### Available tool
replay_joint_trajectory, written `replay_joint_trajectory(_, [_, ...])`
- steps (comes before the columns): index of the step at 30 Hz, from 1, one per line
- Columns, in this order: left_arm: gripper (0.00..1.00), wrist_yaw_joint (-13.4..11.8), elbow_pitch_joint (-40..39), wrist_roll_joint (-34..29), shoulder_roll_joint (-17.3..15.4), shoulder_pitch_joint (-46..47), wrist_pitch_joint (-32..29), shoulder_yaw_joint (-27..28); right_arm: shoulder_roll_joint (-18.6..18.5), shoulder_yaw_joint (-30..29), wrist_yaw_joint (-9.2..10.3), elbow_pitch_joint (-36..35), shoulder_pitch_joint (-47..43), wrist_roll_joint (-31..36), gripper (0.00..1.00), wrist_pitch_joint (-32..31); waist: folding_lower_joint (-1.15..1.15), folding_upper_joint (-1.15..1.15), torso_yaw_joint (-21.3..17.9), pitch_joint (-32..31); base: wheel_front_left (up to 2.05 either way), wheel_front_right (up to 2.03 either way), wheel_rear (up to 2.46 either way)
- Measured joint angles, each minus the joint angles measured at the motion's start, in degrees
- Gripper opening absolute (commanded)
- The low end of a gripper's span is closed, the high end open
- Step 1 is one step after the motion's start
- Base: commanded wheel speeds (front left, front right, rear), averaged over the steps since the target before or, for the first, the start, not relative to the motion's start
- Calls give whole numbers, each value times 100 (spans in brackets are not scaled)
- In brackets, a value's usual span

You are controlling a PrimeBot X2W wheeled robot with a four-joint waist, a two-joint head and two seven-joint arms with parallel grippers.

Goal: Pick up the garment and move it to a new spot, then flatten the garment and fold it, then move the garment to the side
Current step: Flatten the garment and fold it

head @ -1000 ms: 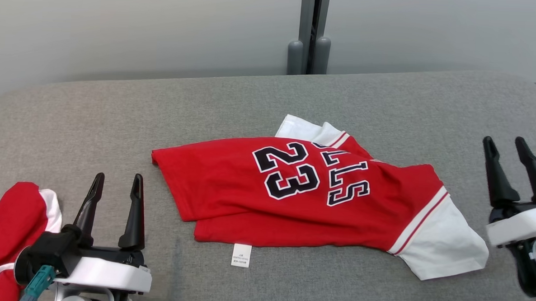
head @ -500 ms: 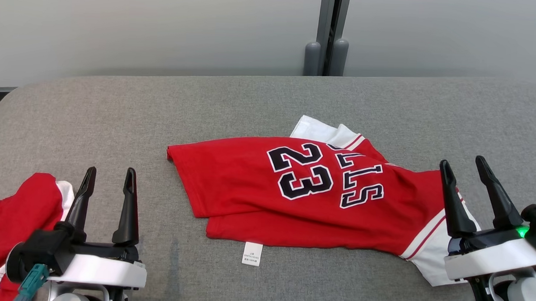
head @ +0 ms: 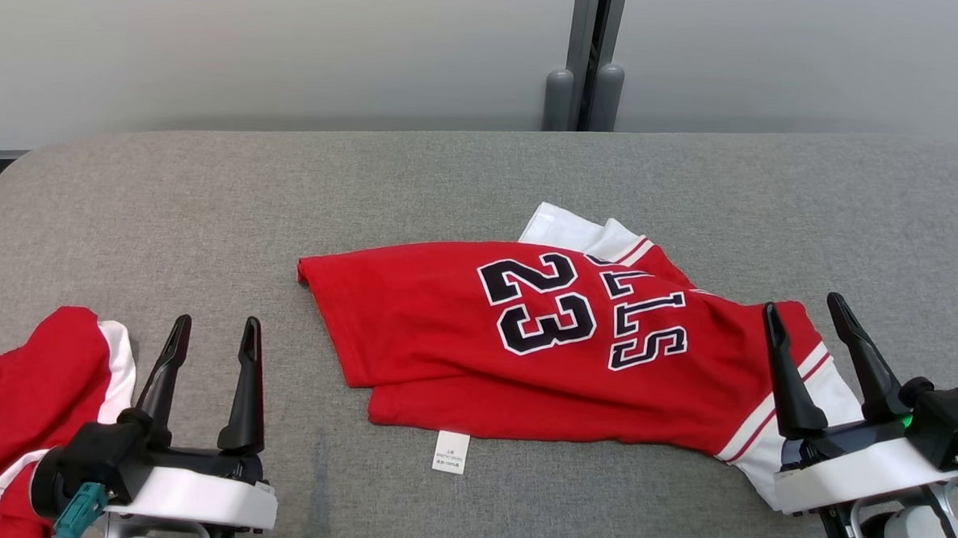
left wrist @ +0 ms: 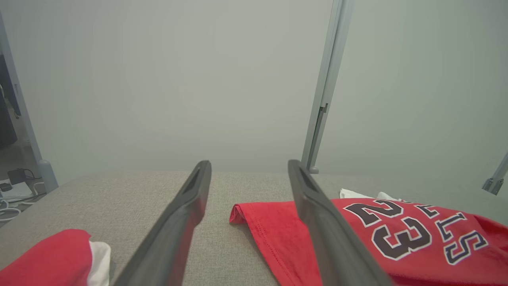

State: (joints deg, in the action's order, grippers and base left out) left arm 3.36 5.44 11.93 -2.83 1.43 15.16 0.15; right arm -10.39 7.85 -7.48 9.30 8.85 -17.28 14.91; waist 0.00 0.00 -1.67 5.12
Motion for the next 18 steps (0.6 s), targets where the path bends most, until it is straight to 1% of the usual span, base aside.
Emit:
replay_joint_trajectory(4, [100, -40, -7, 23, 0, 3, 0, -34, 3, -3, 0, 7, 4, 34, 100, 0, 0, 0, -5, 5, 0, 0, 0])
replay_joint_trajectory(18, [100, -49, 15, 32, 1, 3, 0, -48, 31, -40, 0, 23, 12, 71, 100, 0, 0, 0, -39, -15, 0, 0, 0])
